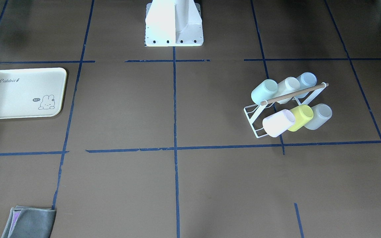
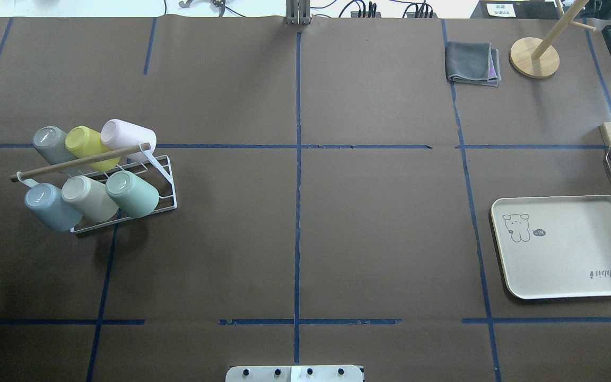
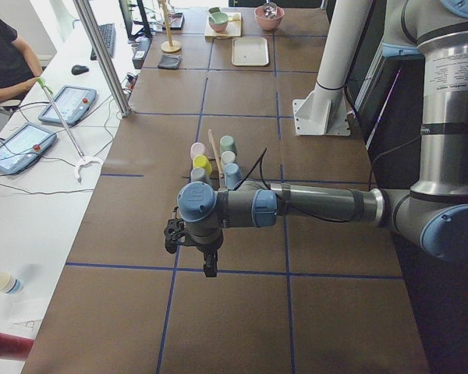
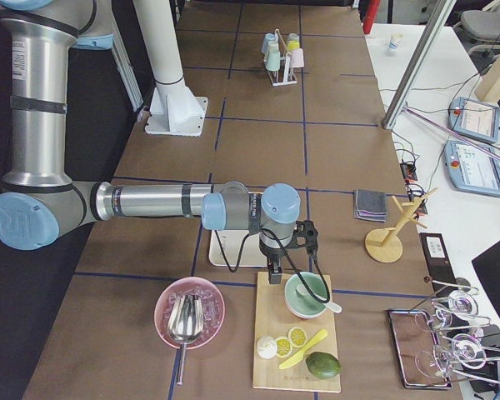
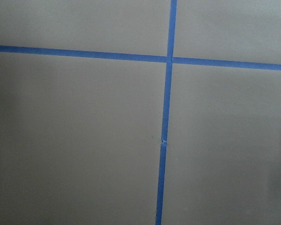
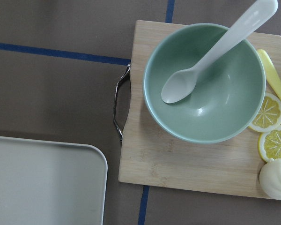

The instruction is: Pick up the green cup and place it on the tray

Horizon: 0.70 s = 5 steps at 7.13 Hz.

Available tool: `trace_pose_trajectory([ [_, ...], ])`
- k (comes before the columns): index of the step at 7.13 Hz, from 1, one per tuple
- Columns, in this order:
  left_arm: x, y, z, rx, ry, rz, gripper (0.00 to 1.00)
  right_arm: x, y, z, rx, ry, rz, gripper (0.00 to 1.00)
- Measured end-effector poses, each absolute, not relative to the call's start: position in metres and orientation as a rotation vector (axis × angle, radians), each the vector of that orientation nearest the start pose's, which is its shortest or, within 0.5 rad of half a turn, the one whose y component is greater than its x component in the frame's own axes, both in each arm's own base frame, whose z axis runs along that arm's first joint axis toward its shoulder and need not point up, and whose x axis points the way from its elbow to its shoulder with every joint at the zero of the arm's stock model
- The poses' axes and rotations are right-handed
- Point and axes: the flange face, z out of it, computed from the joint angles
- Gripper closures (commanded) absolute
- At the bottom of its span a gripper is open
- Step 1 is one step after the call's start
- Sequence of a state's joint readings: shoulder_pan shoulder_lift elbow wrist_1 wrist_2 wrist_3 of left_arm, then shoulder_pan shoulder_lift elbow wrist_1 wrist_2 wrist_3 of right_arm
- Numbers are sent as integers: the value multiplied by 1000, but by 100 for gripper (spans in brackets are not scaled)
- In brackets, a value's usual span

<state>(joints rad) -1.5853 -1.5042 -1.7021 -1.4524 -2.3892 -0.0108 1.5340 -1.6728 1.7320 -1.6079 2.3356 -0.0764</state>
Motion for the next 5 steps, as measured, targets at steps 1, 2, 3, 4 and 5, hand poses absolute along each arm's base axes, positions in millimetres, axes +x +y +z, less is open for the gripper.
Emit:
trace_pose_trajectory([
  [1,-65,-458,634,-50,818,-41,0,48,-451,632,31,-766,-114,0],
  [2,-63,-457,635,-52,818,-34,0,48,-451,631,29,-768,-113,0],
  [3,-61,-457,635,-52,817,-31,0,47,-451,630,30,-769,-113,0],
  [4,-60,-457,636,-54,817,-30,0,47,-451,629,30,-774,-113,0],
  [5,-60,-457,636,-56,817,-30,0,47,-450,630,28,-781,-111,0],
])
